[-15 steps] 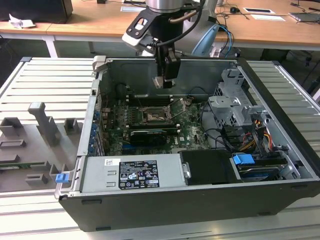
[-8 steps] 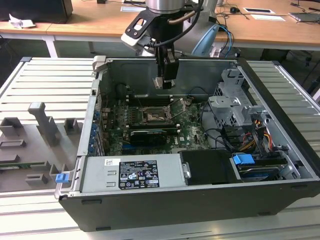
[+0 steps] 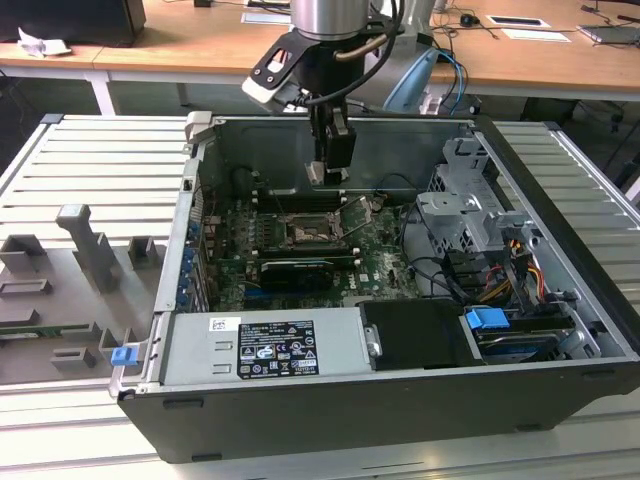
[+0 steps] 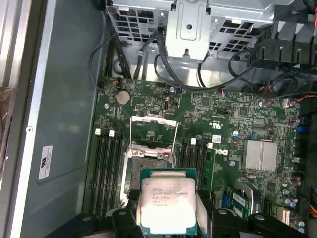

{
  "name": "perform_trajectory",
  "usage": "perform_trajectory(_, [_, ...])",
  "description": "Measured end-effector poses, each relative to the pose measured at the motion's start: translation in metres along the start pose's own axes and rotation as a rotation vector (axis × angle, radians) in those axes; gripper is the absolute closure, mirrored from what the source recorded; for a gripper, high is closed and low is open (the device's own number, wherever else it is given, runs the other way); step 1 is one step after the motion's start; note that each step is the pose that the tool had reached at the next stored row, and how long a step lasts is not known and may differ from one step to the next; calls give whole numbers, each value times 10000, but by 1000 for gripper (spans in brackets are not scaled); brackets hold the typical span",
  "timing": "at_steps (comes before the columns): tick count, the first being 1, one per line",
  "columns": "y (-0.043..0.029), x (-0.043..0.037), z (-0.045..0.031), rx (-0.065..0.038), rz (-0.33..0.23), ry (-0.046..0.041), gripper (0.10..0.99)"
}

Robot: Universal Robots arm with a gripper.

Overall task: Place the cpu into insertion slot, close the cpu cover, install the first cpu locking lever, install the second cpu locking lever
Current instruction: 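Place the cpu into insertion slot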

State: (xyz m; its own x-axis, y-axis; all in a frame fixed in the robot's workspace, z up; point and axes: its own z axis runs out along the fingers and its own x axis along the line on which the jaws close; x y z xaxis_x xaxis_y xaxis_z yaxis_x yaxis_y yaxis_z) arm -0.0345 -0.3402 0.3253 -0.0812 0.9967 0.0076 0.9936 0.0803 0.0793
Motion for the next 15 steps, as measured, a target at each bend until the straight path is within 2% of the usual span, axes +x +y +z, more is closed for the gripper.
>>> perform_trajectory(2, [-3,0,38,-2,252,-20,557])
perform_trajectory(8, [-12,-1,150,-3,262,-19,557])
perform_trajectory(15, [-18,-1,213,-8,407,-31,557])
